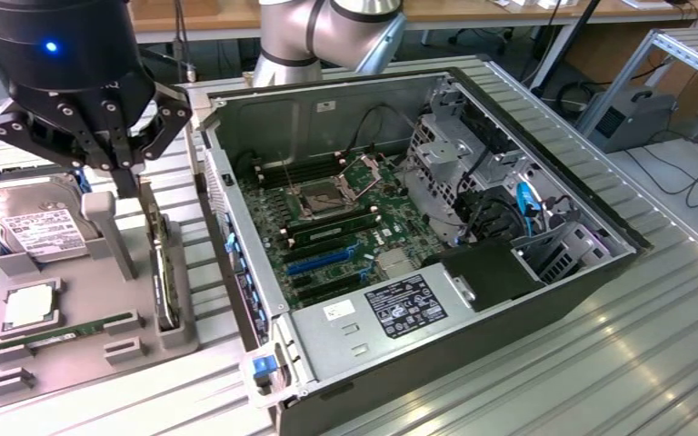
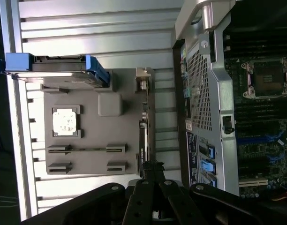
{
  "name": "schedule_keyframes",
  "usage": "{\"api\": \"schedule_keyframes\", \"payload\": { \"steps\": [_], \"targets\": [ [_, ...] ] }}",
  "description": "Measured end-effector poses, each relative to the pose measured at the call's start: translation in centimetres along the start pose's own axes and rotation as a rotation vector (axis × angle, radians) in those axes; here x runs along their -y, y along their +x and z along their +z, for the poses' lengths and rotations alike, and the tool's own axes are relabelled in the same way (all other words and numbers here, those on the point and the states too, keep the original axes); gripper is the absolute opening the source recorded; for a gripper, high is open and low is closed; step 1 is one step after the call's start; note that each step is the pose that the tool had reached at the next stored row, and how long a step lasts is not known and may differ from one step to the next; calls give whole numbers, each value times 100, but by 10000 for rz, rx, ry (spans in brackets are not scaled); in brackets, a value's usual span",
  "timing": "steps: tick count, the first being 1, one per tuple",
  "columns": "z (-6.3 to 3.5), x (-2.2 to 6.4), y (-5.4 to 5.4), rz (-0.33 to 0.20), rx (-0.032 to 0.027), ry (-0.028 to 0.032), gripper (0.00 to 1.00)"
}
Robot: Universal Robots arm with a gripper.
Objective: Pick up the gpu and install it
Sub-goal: 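Reach for the gpu, then pick up the gpu and move the gpu toward the slot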
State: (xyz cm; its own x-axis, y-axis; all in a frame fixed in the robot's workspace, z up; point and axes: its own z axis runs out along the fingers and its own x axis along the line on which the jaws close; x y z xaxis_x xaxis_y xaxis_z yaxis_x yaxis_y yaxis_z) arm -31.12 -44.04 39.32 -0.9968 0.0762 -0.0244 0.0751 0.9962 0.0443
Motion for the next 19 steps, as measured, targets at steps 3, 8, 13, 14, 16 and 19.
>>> {"api": "schedule_keyframes", "payload": {
  "steps": [3,8,13,14,16,19],
  "targets": [
    [-2,52,-4,0,1,-1,11],
    [-4,119,-9,0,1,-1,11],
    [-7,169,-13,-1,0,-1,11],
    [-7,173,-13,1,1,-1,11],
    [-7,174,-13,1,1,-1,11],
    [-7,174,-13,0,1,-1,11]
  ]
}}
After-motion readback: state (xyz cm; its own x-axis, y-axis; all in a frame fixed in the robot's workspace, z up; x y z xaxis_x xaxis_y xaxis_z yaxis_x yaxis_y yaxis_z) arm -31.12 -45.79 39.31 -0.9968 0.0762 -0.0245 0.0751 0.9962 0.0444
